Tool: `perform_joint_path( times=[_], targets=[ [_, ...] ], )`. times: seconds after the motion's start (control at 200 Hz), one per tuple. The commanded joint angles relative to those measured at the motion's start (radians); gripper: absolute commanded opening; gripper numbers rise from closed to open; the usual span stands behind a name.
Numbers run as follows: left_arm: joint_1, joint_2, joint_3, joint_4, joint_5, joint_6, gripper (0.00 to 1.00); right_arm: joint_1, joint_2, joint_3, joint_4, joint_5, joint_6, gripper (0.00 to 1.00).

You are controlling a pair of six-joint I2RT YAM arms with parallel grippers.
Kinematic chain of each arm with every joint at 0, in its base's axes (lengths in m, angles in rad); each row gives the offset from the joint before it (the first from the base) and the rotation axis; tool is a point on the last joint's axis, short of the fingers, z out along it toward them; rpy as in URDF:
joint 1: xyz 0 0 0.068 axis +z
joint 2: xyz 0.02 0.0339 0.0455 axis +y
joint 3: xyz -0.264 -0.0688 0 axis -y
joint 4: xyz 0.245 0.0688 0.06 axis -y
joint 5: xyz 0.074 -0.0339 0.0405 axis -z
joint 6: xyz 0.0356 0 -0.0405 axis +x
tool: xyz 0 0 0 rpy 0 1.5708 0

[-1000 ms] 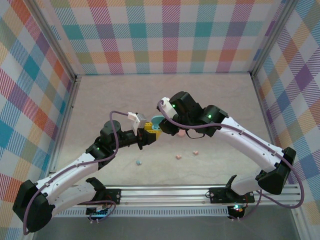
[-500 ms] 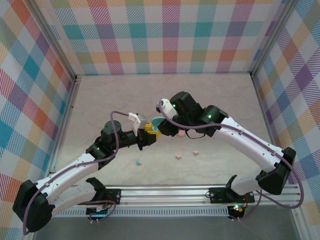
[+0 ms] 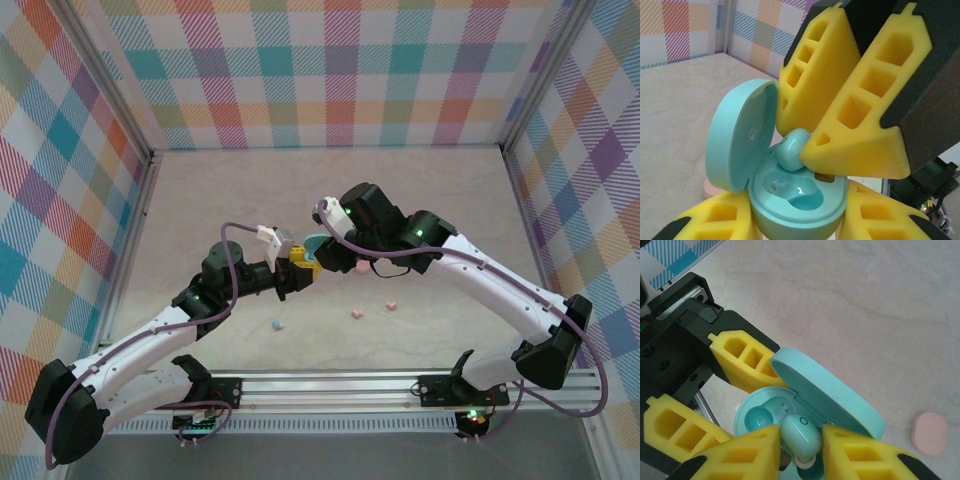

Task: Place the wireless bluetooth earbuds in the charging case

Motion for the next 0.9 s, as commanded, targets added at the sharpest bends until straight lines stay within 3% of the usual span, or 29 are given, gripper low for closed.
perform_joint_path(
  times=[0.0,0.45,0.69,0.895],
  targets=[
    [-0.01,-0.028,0.037,0.057,-0.005,-0.01,0.24,0.004,-0.021,0.027,-0.042,0.015,0.036,0.28],
    [-0.012,-0.041,0.019,0.112,-0.037,-0.018,0.24,0.0,-0.072,0.011,0.026,0.002,0.182,0.27],
    [-0.015,-0.037,0.03,0.115,-0.039,-0.012,0.24,0.0,-0.097,0.017,0.032,-0.009,0.202,0.38],
    [-0.014,-0.04,0.031,0.111,-0.042,-0.006,0.24,-0.004,-0.127,0.044,0.038,-0.002,0.222,0.41]
  ],
)
